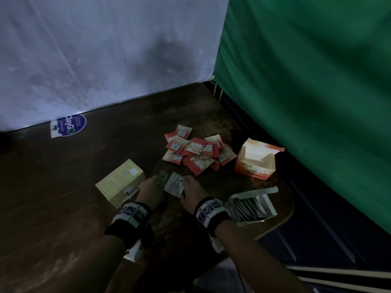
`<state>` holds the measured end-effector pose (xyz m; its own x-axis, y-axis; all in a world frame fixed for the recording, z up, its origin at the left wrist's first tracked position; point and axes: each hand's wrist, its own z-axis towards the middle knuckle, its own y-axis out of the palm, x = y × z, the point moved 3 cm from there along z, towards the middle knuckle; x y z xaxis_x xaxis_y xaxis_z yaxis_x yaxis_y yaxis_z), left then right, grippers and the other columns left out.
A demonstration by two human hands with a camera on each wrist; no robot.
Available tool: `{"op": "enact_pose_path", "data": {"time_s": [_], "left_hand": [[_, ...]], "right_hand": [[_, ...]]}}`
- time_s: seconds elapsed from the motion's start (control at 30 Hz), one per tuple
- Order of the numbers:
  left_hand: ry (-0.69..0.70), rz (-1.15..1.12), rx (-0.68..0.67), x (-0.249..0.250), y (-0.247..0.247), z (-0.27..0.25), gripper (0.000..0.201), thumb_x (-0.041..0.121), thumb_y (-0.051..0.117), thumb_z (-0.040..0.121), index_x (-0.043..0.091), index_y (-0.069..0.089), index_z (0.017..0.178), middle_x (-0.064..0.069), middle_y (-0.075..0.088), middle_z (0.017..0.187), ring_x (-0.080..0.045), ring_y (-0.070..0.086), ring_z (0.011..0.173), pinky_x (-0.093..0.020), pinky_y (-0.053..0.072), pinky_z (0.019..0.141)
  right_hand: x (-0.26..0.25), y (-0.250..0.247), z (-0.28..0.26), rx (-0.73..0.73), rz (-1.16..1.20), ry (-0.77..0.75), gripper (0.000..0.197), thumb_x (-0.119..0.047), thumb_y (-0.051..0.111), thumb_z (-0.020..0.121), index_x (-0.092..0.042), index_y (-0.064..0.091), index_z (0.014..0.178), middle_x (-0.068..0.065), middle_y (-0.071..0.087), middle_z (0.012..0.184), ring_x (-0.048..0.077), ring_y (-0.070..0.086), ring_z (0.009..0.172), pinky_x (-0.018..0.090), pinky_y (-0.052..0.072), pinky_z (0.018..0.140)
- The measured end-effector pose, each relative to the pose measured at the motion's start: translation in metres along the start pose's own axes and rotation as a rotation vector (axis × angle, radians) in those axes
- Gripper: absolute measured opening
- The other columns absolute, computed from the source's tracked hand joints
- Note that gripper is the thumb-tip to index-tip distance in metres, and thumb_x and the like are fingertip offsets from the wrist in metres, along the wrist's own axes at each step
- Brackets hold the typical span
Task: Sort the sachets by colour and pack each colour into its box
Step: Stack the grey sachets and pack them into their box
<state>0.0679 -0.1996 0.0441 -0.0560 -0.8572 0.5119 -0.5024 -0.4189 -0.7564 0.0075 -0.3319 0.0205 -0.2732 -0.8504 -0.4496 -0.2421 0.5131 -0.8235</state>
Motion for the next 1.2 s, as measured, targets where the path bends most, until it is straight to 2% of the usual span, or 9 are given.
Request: {"op": "enact_pose_path", "data": {"time_s": [0.2, 0.33, 0.43, 0.57, 0.67, 0.77, 0.87, 1.0, 1.2], "left_hand": [[-0.027, -0.156, 0.157, -0.013, -0.025, -0.027, 0.033, 0.023, 0.068, 0.085, 0.01, 0.063, 0.114, -0.007, 0.066, 0.11, -0.022, 0.06, 0.099, -0.03, 0.043, 0.083], [-0.115, -0.348, 0.146, -0.016, -0.027, -0.028, 0.028, 0.023, 0.077, 0.076, 0.019, 0.067, 0.102, -0.001, 0.068, 0.1, -0.014, 0.061, 0.089, -0.031, 0.05, 0.081], [-0.154, -0.426, 0.154, -0.016, -0.024, -0.027, 0.034, 0.021, 0.079, 0.073, 0.02, 0.067, 0.105, -0.001, 0.067, 0.102, -0.014, 0.06, 0.09, -0.03, 0.049, 0.08], [-0.205, -0.406, 0.119, -0.016, -0.026, -0.022, 0.037, 0.021, 0.07, 0.082, 0.015, 0.06, 0.117, -0.008, 0.064, 0.112, -0.015, 0.057, 0.092, -0.027, 0.044, 0.076], [-0.118, -0.3, -0.007, -0.009, -0.028, -0.018, 0.026, 0.023, 0.064, 0.087, 0.014, 0.063, 0.111, -0.007, 0.066, 0.108, -0.014, 0.058, 0.088, -0.024, 0.043, 0.071], [-0.048, -0.211, -0.211, -0.003, -0.026, -0.016, 0.03, 0.021, 0.069, 0.082, 0.017, 0.065, 0.112, -0.002, 0.066, 0.112, -0.014, 0.06, 0.099, -0.03, 0.047, 0.089], [0.062, -0.159, -0.275, 0.008, -0.034, -0.021, 0.041, 0.018, 0.07, 0.081, 0.019, 0.06, 0.121, 0.0, 0.062, 0.118, -0.012, 0.058, 0.102, -0.023, 0.047, 0.084], [0.033, -0.21, -0.235, 0.017, -0.042, -0.026, 0.049, 0.017, 0.062, 0.088, 0.017, 0.042, 0.132, 0.0, 0.05, 0.116, -0.013, 0.051, 0.099, -0.026, 0.043, 0.081], [0.118, -0.433, -0.057, 0.028, -0.043, -0.031, 0.033, 0.013, 0.064, 0.087, 0.016, 0.055, 0.118, 0.006, 0.061, 0.098, -0.003, 0.06, 0.085, -0.012, 0.044, 0.06]], "right_hand": [[-0.016, 0.003, 0.047, -0.106, -0.164, 0.08, 0.068, -0.028, 0.069, 0.083, -0.015, 0.034, 0.139, 0.007, 0.03, 0.143, 0.029, 0.028, 0.133, 0.047, 0.034, 0.104], [-0.002, 0.005, 0.047, -0.201, -0.017, 0.257, 0.086, -0.032, 0.079, 0.073, -0.013, 0.029, 0.14, 0.01, 0.03, 0.144, 0.032, 0.029, 0.134, 0.048, 0.036, 0.106], [-0.004, 0.0, 0.037, -0.189, 0.069, 0.25, 0.061, -0.015, 0.062, 0.088, -0.009, 0.03, 0.14, 0.015, 0.041, 0.14, 0.032, 0.042, 0.128, 0.041, 0.042, 0.102], [-0.007, -0.033, 0.007, 0.145, 0.419, 0.204, 0.036, -0.014, 0.043, 0.098, -0.01, 0.043, 0.134, 0.007, 0.05, 0.131, 0.023, 0.046, 0.126, 0.034, 0.037, 0.102], [-0.013, -0.042, -0.015, 0.023, 0.635, 0.095, 0.023, -0.014, 0.052, 0.095, -0.02, 0.051, 0.117, -0.005, 0.054, 0.109, 0.009, 0.053, 0.104, 0.029, 0.04, 0.09], [-0.014, -0.035, -0.017, -0.057, 0.574, 0.065, 0.049, -0.015, 0.062, 0.089, -0.016, 0.045, 0.134, 0.002, 0.054, 0.129, 0.017, 0.051, 0.121, 0.028, 0.042, 0.099], [-0.009, -0.031, -0.019, 0.015, 0.539, 0.036, 0.038, -0.018, 0.065, 0.086, -0.012, 0.057, 0.123, 0.008, 0.057, 0.123, 0.022, 0.055, 0.115, 0.034, 0.046, 0.098], [0.002, -0.03, -0.026, 0.075, 0.943, 0.126, 0.017, -0.011, 0.062, 0.089, -0.015, 0.064, 0.105, 0.007, 0.065, 0.114, 0.022, 0.061, 0.107, 0.04, 0.05, 0.096], [0.008, -0.03, -0.029, 0.057, 1.21, 0.238, 0.012, -0.018, 0.06, 0.091, -0.023, 0.066, 0.101, 0.004, 0.068, 0.11, 0.023, 0.065, 0.104, 0.052, 0.051, 0.094]]}}
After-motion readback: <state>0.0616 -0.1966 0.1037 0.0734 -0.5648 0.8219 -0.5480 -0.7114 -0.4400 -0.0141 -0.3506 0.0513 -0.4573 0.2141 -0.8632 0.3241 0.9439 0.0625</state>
